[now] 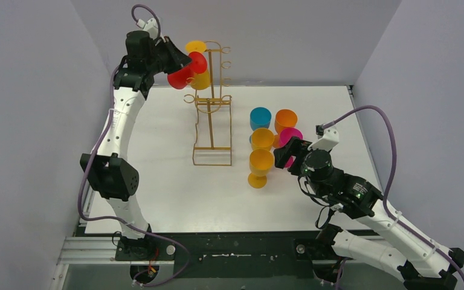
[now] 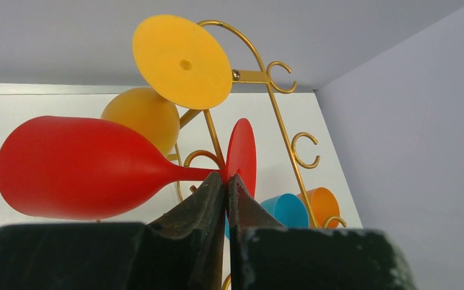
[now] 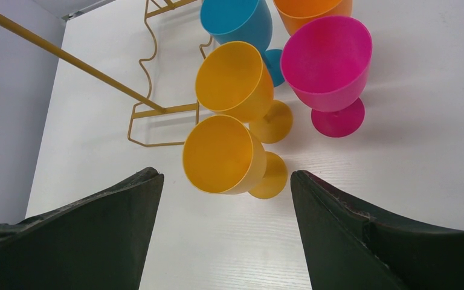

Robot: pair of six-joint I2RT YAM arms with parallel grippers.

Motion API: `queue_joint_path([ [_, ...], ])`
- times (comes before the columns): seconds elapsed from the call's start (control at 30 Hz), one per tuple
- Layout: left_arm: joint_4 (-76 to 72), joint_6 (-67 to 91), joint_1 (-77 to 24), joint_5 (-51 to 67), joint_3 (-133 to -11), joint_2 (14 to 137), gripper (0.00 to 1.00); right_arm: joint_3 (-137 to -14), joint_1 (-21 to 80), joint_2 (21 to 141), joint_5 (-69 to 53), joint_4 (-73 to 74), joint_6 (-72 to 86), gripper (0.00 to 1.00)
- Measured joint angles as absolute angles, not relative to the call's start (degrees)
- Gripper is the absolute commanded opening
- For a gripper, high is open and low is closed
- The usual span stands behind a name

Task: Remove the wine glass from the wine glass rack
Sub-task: Pick up the wine glass from the wine rack.

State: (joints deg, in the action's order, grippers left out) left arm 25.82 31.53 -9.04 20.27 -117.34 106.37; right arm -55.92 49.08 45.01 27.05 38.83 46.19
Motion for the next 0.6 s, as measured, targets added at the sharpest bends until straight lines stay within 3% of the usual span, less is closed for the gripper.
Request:
queue_joint_path([
  [0.6,12.08,47.55,-1.63,29.76,-106.87,104.05,0.0,-55.92,49.08,44.69,27.18,39.59,47.2,0.8],
])
